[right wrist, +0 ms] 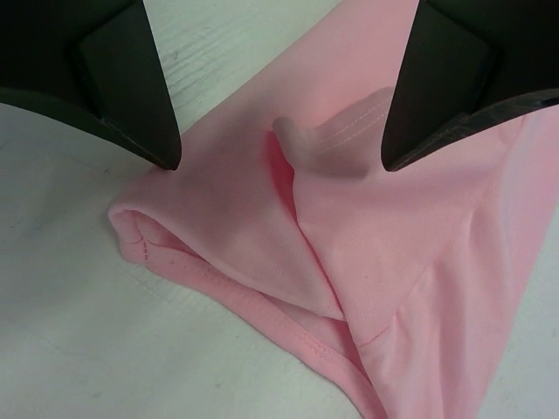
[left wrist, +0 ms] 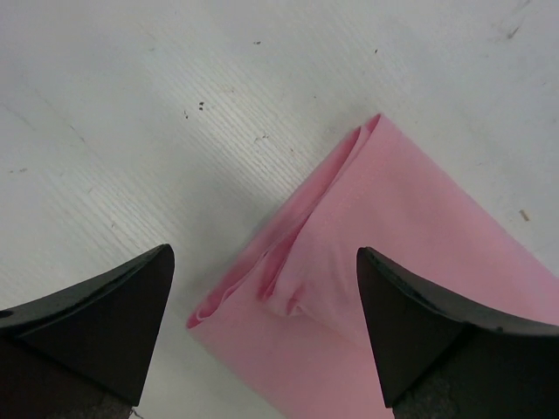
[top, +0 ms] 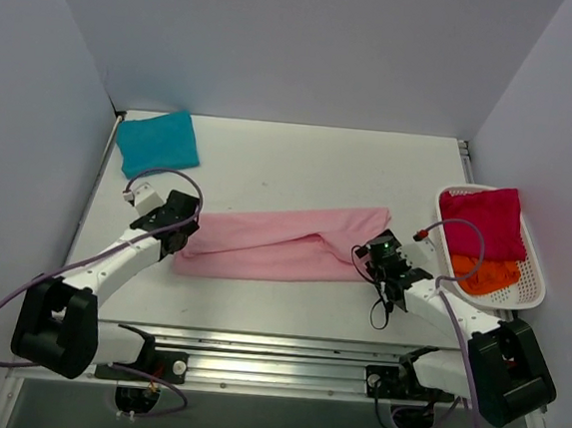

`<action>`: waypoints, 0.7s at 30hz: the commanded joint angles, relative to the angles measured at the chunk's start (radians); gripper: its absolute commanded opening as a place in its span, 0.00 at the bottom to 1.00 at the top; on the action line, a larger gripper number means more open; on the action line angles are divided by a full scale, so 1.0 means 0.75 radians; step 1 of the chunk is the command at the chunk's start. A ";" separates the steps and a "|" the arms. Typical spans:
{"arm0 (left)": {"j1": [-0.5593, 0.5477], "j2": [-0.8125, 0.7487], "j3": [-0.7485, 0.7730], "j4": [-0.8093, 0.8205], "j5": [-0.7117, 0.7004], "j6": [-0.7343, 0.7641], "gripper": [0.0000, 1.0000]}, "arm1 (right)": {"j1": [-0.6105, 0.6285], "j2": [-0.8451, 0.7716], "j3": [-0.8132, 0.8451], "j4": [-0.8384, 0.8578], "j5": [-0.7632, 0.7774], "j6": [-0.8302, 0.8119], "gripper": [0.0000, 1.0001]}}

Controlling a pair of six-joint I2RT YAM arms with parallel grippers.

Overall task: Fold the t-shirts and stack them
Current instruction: Fold the tshirt

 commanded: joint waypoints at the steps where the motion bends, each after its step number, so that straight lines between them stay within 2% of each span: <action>1: -0.008 -0.121 0.083 -0.038 -0.087 0.025 0.94 | 0.007 -0.084 0.046 -0.098 0.084 0.030 0.94; 6: -0.008 -0.166 0.171 -0.016 -0.036 0.113 0.94 | 0.007 -0.167 0.136 -0.163 0.094 -0.002 0.94; 10: -0.008 -0.099 0.155 0.178 0.068 0.148 0.94 | 0.009 -0.133 0.224 -0.122 0.082 -0.029 0.93; 16: -0.006 0.150 0.173 0.352 0.160 0.146 0.96 | 0.009 0.067 0.294 0.062 0.066 -0.054 0.89; 21: -0.006 0.331 0.254 0.365 0.138 0.140 0.96 | 0.011 0.276 0.312 0.160 0.039 -0.037 0.86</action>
